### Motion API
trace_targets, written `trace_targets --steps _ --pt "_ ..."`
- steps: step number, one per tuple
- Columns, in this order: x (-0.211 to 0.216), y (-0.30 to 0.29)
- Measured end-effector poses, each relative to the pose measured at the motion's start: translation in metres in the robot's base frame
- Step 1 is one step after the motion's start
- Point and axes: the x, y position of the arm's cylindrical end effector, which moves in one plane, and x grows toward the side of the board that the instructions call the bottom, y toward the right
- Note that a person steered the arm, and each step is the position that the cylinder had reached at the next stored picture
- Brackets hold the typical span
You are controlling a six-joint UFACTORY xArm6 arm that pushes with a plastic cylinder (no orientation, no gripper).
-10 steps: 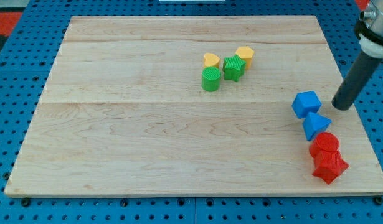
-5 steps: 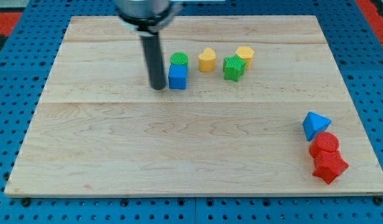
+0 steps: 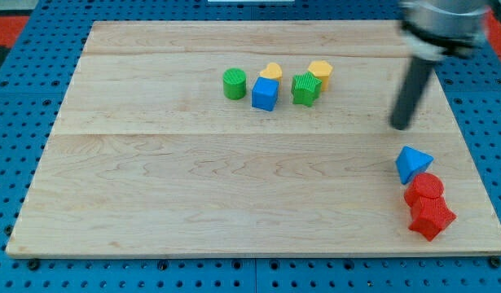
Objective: Move the blue cube and the red circle towards the yellow heart
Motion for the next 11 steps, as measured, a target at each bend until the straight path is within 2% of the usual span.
trace_targets --steps 1,2,3,4,6,7,8,9,10,11 --pt "0.066 0.069" --pt "0.159 0.085" --pt "0.158 0.035" --pt "0.118 0.002" --pt "0.073 -0.126" --pt "0.086 -0.15" --pt "0.12 -0.137" --pt "0.119 -0.227" --pt "0.108 -0.274" --pt "0.058 -0.281"
